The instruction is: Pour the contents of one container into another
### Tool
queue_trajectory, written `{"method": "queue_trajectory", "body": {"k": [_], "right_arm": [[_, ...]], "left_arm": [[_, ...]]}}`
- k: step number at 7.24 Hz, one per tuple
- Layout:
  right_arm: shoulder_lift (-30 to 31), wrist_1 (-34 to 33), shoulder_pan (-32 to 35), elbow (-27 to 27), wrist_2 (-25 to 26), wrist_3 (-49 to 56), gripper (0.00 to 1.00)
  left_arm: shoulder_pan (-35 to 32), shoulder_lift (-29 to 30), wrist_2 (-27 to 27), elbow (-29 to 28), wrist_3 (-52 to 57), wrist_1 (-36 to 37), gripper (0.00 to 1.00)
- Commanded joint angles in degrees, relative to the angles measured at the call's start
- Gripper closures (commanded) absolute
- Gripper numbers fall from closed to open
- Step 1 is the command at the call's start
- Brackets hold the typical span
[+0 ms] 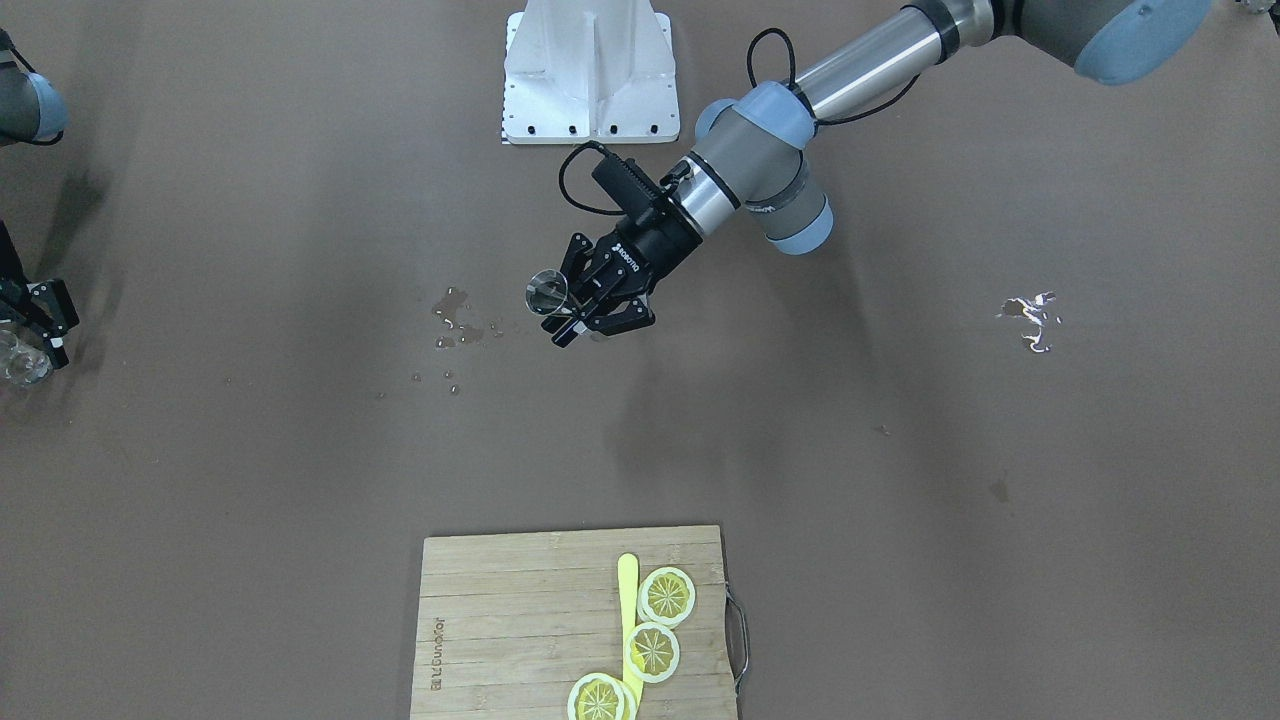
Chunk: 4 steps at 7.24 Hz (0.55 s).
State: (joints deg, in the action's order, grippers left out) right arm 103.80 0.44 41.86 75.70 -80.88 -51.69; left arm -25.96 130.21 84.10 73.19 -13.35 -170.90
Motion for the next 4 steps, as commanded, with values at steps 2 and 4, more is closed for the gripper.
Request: {"method": "queue_trajectory", "body": {"k": [2, 4], "right_arm": [[0.3, 0.8, 0.0, -0.2, -0.1, 0.0, 0.45], [0.3, 0.8, 0.0, -0.2, -0.2, 0.0, 0.6]], "left_arm": [[-0.4, 3.9, 4.7, -5.0, 2.3, -5.3, 1.0], [-0.4, 6.9, 5.6, -8.5, 2.3, -6.5, 1.0]]}}
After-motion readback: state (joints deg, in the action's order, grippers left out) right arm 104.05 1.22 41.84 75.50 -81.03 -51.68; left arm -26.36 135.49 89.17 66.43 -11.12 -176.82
